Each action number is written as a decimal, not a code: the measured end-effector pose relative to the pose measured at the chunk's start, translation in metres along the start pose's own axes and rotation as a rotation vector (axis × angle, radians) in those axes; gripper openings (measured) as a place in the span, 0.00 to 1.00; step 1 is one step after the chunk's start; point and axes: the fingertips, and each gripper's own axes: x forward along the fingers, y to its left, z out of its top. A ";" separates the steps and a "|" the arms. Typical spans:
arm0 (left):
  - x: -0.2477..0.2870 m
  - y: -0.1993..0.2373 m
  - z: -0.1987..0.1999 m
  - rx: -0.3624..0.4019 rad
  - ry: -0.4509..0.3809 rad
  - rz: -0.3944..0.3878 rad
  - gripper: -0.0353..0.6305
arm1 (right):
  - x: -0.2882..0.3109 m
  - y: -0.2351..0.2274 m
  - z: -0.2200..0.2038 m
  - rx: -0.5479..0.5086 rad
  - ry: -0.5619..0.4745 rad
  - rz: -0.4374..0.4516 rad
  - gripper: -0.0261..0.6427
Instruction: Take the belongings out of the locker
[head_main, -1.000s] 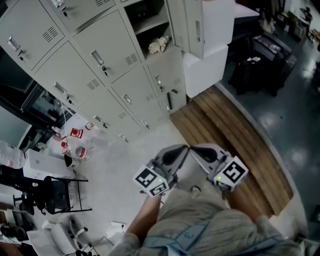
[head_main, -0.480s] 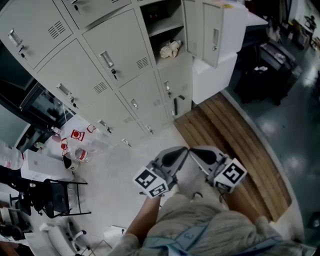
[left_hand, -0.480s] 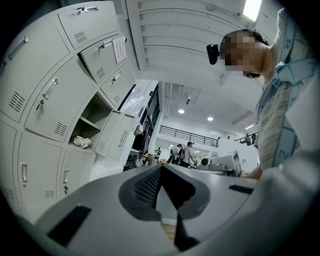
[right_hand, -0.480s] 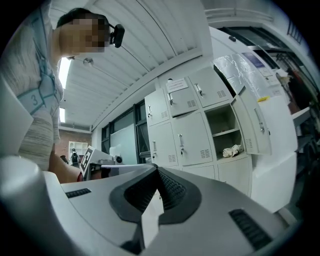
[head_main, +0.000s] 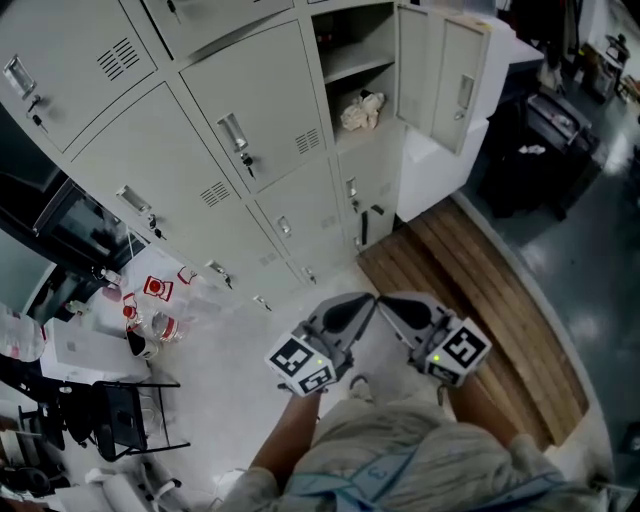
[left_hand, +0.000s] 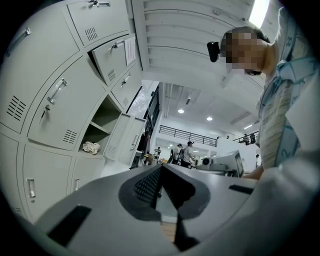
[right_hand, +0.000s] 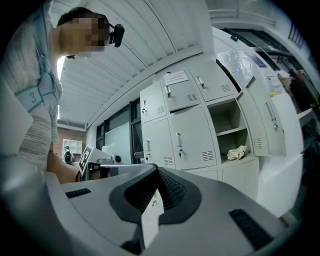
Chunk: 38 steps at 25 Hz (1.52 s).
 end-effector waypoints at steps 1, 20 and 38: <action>-0.001 0.006 0.002 -0.001 -0.001 -0.008 0.06 | 0.005 -0.002 0.000 -0.004 0.000 -0.011 0.04; 0.085 0.096 0.021 0.045 0.002 0.004 0.06 | 0.053 -0.124 0.016 -0.052 0.019 -0.047 0.04; 0.227 0.203 0.035 0.109 0.110 0.165 0.07 | 0.081 -0.295 0.031 -0.103 0.065 0.047 0.04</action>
